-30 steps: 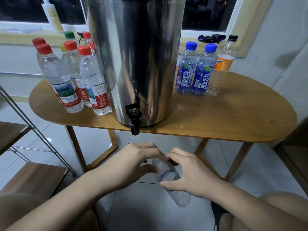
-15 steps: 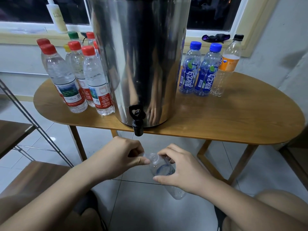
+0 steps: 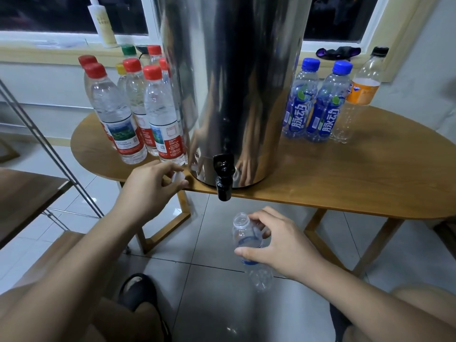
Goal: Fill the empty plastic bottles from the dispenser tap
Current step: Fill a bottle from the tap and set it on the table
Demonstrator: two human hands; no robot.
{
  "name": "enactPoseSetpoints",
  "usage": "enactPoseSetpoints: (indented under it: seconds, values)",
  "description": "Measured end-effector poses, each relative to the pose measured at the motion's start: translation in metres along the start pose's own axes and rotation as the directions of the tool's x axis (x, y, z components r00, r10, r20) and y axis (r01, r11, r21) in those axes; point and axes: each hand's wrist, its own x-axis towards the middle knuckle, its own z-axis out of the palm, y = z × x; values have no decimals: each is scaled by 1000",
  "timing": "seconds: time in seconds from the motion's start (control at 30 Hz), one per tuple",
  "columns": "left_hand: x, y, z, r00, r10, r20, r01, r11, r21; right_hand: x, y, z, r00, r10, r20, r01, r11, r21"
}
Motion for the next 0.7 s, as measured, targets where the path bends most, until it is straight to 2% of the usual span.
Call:
enactPoseSetpoints:
  seconds: [0.3,0.43,0.7]
  values:
    - [6,2,5,998,-47,-34,48,999,0,3,-2,7,1000,11,2,-11,1000,-2]
    - [0,9,-4,997,-13,-70,13,1000,-6,5,-1,8,1000,13,-4,-13,1000,4]
    - [-16,51,-31,991,53,-125,-81,970,-228,7,-1,12,1000,8,5,-8,1000,12]
